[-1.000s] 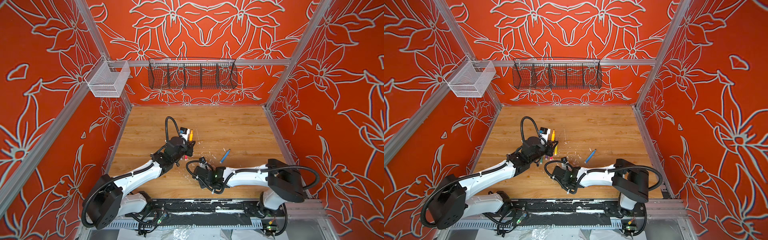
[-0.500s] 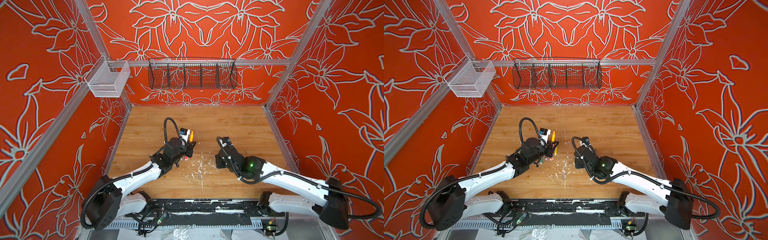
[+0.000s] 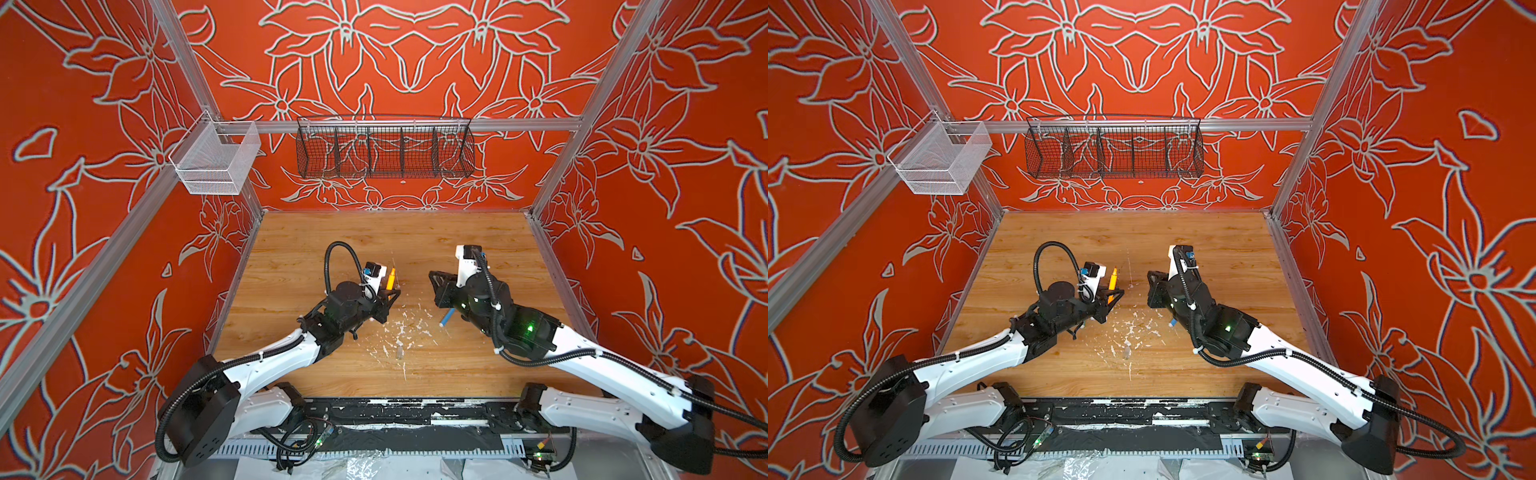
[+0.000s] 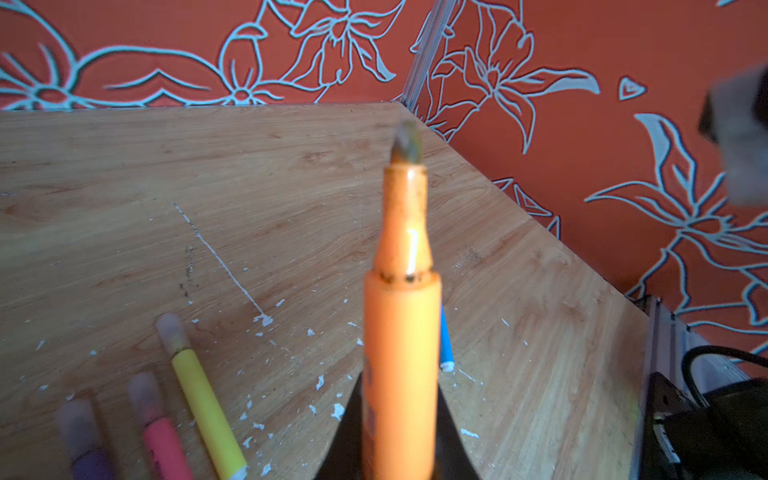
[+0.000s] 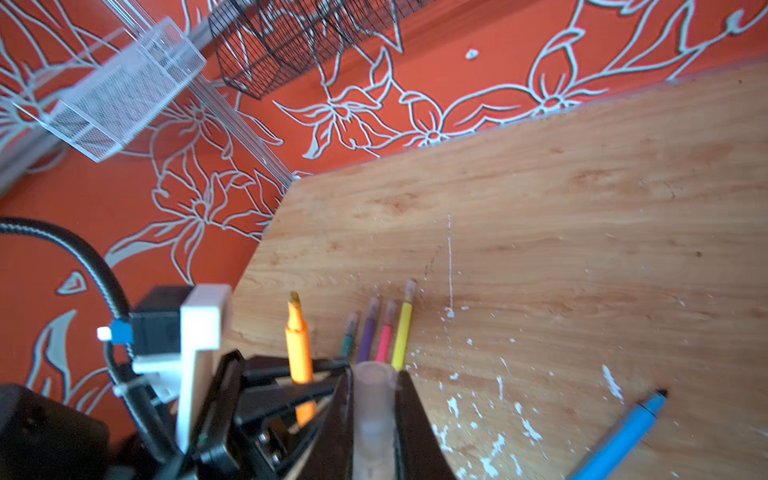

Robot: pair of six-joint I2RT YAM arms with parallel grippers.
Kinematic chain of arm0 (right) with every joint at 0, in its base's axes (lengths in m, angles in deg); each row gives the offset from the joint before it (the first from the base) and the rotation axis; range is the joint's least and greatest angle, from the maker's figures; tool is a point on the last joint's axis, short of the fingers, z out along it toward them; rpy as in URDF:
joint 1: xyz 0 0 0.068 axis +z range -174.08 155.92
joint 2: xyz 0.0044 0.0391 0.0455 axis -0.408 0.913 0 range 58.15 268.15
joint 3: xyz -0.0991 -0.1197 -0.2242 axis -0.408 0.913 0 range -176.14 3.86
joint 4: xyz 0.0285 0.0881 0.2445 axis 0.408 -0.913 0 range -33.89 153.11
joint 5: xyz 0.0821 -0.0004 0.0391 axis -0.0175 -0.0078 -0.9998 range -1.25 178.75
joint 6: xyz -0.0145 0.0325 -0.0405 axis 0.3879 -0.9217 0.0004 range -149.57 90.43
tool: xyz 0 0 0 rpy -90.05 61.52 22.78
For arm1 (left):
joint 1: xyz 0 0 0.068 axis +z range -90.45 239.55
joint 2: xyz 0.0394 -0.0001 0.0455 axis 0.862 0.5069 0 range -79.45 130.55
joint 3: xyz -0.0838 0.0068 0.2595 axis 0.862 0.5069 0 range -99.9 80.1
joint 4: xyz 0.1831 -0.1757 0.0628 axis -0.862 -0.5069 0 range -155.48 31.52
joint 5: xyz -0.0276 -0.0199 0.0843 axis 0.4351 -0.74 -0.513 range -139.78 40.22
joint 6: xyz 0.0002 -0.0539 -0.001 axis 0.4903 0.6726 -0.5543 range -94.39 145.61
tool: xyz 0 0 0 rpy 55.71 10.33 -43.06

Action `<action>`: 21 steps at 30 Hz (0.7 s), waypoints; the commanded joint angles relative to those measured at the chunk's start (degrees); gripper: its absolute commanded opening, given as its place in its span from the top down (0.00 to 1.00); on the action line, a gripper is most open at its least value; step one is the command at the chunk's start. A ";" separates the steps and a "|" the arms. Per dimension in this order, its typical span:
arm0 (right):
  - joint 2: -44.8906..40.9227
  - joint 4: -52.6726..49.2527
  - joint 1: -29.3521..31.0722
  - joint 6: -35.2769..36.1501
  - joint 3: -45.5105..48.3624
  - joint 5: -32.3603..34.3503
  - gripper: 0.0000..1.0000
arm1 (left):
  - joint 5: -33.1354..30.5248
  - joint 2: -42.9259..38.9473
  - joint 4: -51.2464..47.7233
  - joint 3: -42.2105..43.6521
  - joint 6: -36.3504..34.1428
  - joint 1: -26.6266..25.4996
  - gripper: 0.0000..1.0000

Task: Insert the pens into the pen caps
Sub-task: 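Lift the translucent cap with the right gripper toward the orange highlighter tip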

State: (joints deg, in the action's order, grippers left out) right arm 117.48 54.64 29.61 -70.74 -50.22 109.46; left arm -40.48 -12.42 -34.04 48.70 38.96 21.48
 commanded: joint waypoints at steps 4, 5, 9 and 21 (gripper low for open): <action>4.56 10.13 -0.25 -1.14 -2.93 -3.27 1.00 | 2.24 -1.56 1.75 -1.47 -3.41 -2.27 1.00; 5.14 11.32 -0.25 -1.35 -2.80 -3.40 1.00 | 2.46 -1.69 1.83 -1.47 -3.41 -2.44 1.00; 7.28 14.27 -0.25 -2.84 -2.43 -1.35 1.00 | 2.96 -2.27 2.01 -1.42 -3.74 -3.02 1.00; 11.52 16.75 -0.24 -4.27 -3.49 -3.79 1.00 | 2.13 -2.53 2.21 -1.10 -3.83 -3.16 1.00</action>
State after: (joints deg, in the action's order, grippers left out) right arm 129.00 69.15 29.59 -73.67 -51.91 106.72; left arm -38.62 -14.11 -33.86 48.62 35.92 18.60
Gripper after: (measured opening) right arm 0.169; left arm 0.149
